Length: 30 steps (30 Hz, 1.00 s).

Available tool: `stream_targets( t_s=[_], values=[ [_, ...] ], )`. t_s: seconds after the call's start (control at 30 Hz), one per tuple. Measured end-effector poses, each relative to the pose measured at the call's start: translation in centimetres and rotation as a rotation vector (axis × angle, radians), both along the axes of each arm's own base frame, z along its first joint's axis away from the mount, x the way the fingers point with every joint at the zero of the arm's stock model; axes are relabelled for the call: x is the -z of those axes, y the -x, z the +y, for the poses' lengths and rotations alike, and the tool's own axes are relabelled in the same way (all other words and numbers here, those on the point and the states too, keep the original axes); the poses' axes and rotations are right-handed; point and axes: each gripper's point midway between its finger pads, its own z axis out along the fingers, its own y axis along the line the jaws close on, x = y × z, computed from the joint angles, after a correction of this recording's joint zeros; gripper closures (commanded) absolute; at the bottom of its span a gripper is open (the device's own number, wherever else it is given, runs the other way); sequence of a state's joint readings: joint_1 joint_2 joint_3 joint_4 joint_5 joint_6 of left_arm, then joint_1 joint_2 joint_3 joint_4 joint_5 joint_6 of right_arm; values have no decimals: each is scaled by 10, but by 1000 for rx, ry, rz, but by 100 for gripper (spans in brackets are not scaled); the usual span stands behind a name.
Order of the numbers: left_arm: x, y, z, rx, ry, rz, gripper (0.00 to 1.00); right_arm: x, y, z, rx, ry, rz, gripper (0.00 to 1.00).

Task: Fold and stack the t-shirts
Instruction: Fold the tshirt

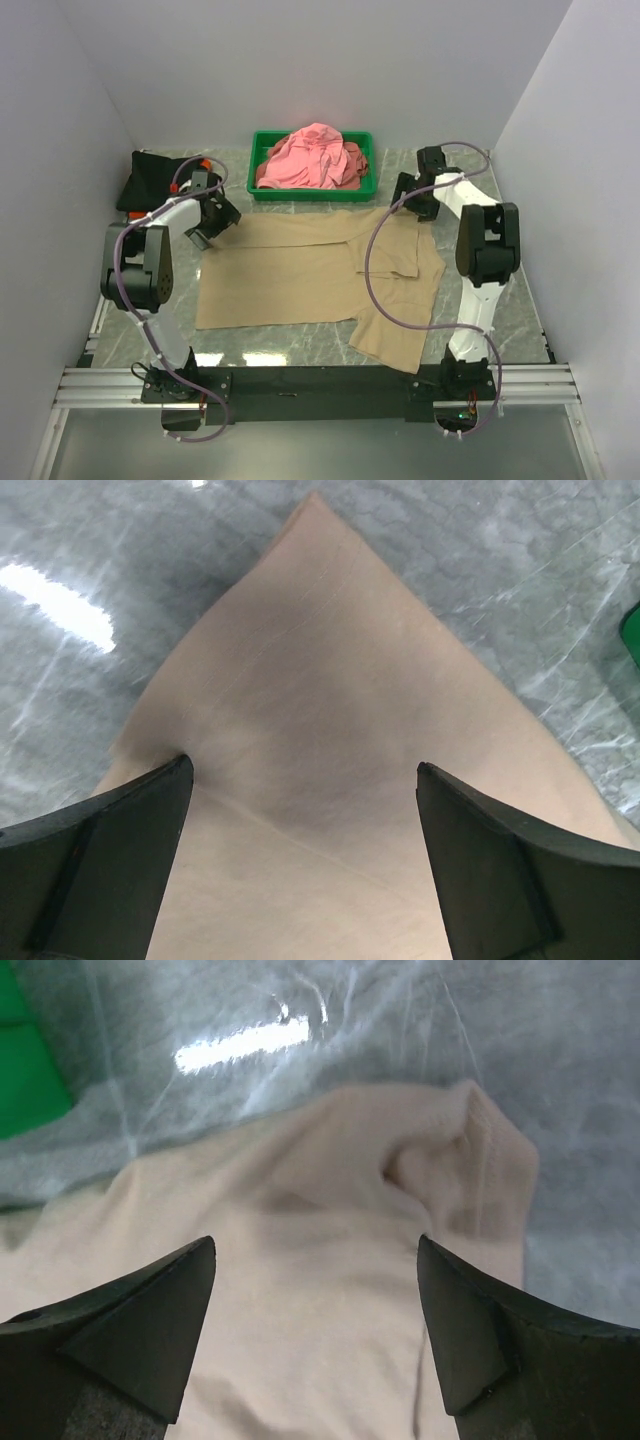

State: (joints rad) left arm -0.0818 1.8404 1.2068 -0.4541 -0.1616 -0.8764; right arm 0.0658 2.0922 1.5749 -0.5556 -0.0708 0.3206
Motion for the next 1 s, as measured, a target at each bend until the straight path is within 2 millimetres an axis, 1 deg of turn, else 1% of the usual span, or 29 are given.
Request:
stream_targets(
  t_s=[0.07, 0.1, 0.17, 0.2, 0.23, 0.3, 0.37, 0.4, 0.43, 0.47, 0.53, 0.63, 0.67, 0.73, 0.8, 0.87, 0.9, 0.97, 1.0],
  values=[
    [-4, 3, 2, -4, -7, 2, 1, -11, 5, -2, -3, 11, -19, 11],
    [-10, 4, 3, -8, -14, -4, 1, -21, 11, -3, -2, 16, -35, 11],
    [-27, 9, 6, -15, -21, -41, 1, -47, 24, -4, 6, 30, -82, 9],
    [-38, 14, 8, -21, -26, -65, 1, -63, 31, -5, 13, 37, -119, 9],
    [-49, 23, 10, -28, -29, -92, 1, -80, 40, -4, 18, 43, -159, 7],
    [-70, 43, 15, -55, -34, -132, 1, -115, 64, 3, 24, 39, -246, 7],
    [-83, 64, 20, -91, -34, -165, 1, -140, 87, 13, 31, 19, -319, 6],
    [-85, 76, 22, -109, -33, -174, 1, -148, 101, 18, 34, 1, -351, 6],
    [-83, 87, 23, -125, -30, -170, 1, -152, 113, 21, 40, -15, -368, 6],
    [-77, 103, 25, -144, -27, -151, 1, -151, 126, 23, 52, -34, -375, 6],
    [-58, 135, 27, -176, -17, -98, 1, -138, 153, 18, 90, -57, -364, 5],
    [-31, 179, 28, -223, -1, -5, 1, -107, 190, 10, 135, -65, -298, 5],
    [-24, 193, 28, -242, 7, 21, 1, -99, 201, 7, 147, -64, -277, 5],
    [-13, 215, 29, -288, 23, 48, 1, -91, 214, 3, 170, -59, -254, 4],
    [-8, 227, 29, -329, 37, 65, 1, -92, 220, -1, 188, -54, -262, 4],
    [-5, 234, 28, -367, 49, 86, 1, -94, 220, -4, 201, -52, -276, 4],
    [-4, 235, 28, -379, 52, 94, 7, -94, 220, -6, 210, -49, -279, 4],
    [-2, 237, 27, -397, 59, 112, 14, -92, 221, -9, 222, -42, -275, 4],
    [0, 238, 26, -397, 63, 124, 19, -90, 221, -10, 227, -39, -270, 4]
  ],
)
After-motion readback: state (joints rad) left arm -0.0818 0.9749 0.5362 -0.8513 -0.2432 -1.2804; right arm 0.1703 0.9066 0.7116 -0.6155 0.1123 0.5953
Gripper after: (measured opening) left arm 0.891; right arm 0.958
